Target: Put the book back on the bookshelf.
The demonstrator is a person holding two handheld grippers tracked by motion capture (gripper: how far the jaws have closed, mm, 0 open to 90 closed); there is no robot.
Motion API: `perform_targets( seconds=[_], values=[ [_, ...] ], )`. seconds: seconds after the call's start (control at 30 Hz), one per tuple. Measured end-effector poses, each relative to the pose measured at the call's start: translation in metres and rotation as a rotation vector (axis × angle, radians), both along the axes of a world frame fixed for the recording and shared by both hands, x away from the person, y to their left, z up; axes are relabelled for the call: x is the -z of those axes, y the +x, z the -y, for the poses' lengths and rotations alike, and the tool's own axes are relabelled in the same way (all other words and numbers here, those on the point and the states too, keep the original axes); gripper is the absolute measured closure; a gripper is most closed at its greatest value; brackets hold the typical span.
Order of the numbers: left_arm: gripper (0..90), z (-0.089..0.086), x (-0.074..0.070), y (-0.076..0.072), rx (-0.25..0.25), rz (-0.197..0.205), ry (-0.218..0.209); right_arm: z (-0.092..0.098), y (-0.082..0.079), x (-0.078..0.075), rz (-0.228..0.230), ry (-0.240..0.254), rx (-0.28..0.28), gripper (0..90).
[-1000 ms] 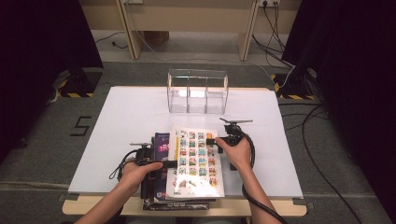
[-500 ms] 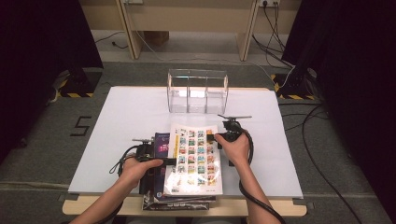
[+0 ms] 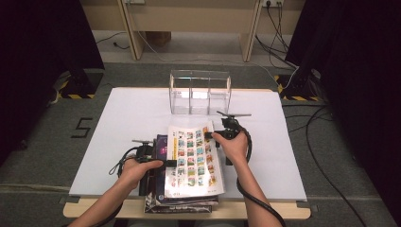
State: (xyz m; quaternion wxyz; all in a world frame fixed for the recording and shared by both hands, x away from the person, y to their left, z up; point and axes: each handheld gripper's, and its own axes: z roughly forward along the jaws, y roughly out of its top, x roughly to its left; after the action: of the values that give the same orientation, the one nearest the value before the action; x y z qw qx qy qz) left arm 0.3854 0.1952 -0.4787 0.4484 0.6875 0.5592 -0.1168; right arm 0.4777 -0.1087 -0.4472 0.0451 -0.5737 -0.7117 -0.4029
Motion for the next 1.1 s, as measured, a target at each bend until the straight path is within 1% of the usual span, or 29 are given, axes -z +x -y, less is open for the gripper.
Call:
perform_targets(
  seconds=[0.1, 0.17, 0.2, 0.23, 0.3, 0.37, 0.4, 0.53, 0.57, 0.6, 0.63, 0.67, 0.7, 0.73, 0.77, 0.8, 0.83, 0.87, 0.9, 0.93, 0.97, 1.03, 1.07, 1.1],
  values=[
    [64.6, -0.001, 0.001, -0.001, -0.003, 0.004, -0.008, -0.001, 0.002, 0.001, 0.000, -0.002, -0.006, 64.9],
    [64.6, -0.002, 0.002, -0.001, -0.003, 0.002, -0.014, -0.001, 0.002, -0.001, -0.001, 0.001, -0.019, 68.0],
    [64.5, -0.002, 0.002, -0.001, -0.003, 0.002, -0.014, -0.001, 0.002, -0.001, -0.001, 0.001, -0.019, 68.0],
    [64.3, -0.003, 0.002, -0.001, -0.005, 0.004, -0.023, -0.001, 0.002, -0.007, -0.005, 0.026, -0.031, 70.7],
    [63.8, -0.004, 0.003, -0.002, -0.010, 0.006, -0.030, -0.002, 0.001, -0.009, -0.006, 0.027, -0.029, 70.9],
    [63.3, -0.004, 0.004, -0.004, -0.017, 0.019, -0.034, -0.005, -0.002, -0.015, 0.014, 0.014, -0.034, 71.5],
    [63.0, -0.004, 0.003, -0.005, -0.017, 0.024, -0.032, -0.005, -0.002, -0.016, 0.015, 0.016, -0.031, 71.5],
    [61.5, -0.004, 0.004, -0.006, -0.024, 0.031, -0.039, -0.004, -0.005, -0.020, 0.019, 0.032, -0.030, 72.1],
    [60.8, -0.005, 0.004, -0.007, -0.027, 0.038, -0.044, -0.002, -0.008, -0.025, 0.023, 0.048, -0.034, 72.5],
    [60.4, -0.005, 0.004, -0.007, -0.027, 0.038, -0.044, -0.002, -0.008, -0.025, 0.023, 0.048, -0.034, 72.5],
    [59.8, -0.005, 0.005, -0.008, -0.030, 0.048, -0.049, -0.001, -0.010, -0.029, 0.032, 0.063, -0.039, 72.8],
    [59.2, -0.005, 0.005, -0.009, -0.033, 0.056, -0.048, -0.002, -0.012, -0.031, 0.032, 0.065, -0.037, 72.9],
    [58.6, -0.005, 0.005, -0.010, -0.035, 0.066, -0.030, -0.001, -0.013, -0.033, 0.040, 0.063, -0.039, 73.0],
    [59.0, -0.007, 0.003, -0.011, -0.031, 0.093, 0.003, -0.001, -0.014, -0.036, 0.042, 0.061, -0.034, 73.1],
    [60.3, -0.009, 0.002, -0.012, -0.044, 0.120, -0.001, 0.000, -0.015, -0.038, 0.052, 0.061, -0.034, 73.3],
    [60.2, -0.009, 0.002, -0.012, -0.044, 0.120, -0.001, 0.000, -0.015, -0.038, 0.052, 0.061, -0.034, 73.3],
    [59.9, -0.014, -0.003, -0.014, -0.070, 0.137, -0.028, 0.003, -0.017, -0.044, 0.070, 0.051, -0.022, 73.5],
    [59.5, -0.014, -0.003, -0.014, -0.070, 0.137, -0.028, 0.003, -0.017, -0.044, 0.070, 0.051, -0.022, 73.5],
    [58.3, -0.018, -0.008, -0.017, -0.069, 0.172, 0.014, 0.005, -0.019, -0.049, 0.083, 0.052, -0.019, 73.5],
    [57.5, -0.018, -0.008, -0.017, -0.069, 0.172, 0.014, 0.005, -0.019, -0.049, 0.083, 0.052, -0.019, 73.5],
    [57.5, -0.020, -0.008, -0.018, -0.077, 0.182, 0.024, 0.005, -0.020, -0.051, 0.090, 0.044, -0.016, 73.5],
    [54.9, -0.023, -0.006, -0.021, -0.076, 0.189, 0.043, 0.004, -0.024, -0.058, 0.110, 0.030, -0.021, 73.6],
    [54.1, -0.023, -0.006, -0.021, -0.076, 0.189, 0.043, 0.004, -0.024, -0.058, 0.110, 0.030, -0.021, 73.6],
    [53.2, -0.024, -0.005, -0.021, -0.083, 0.180, 0.045, 0.003, -0.025, -0.062, 0.119, 0.025, -0.025, 73.5]
  ],
)
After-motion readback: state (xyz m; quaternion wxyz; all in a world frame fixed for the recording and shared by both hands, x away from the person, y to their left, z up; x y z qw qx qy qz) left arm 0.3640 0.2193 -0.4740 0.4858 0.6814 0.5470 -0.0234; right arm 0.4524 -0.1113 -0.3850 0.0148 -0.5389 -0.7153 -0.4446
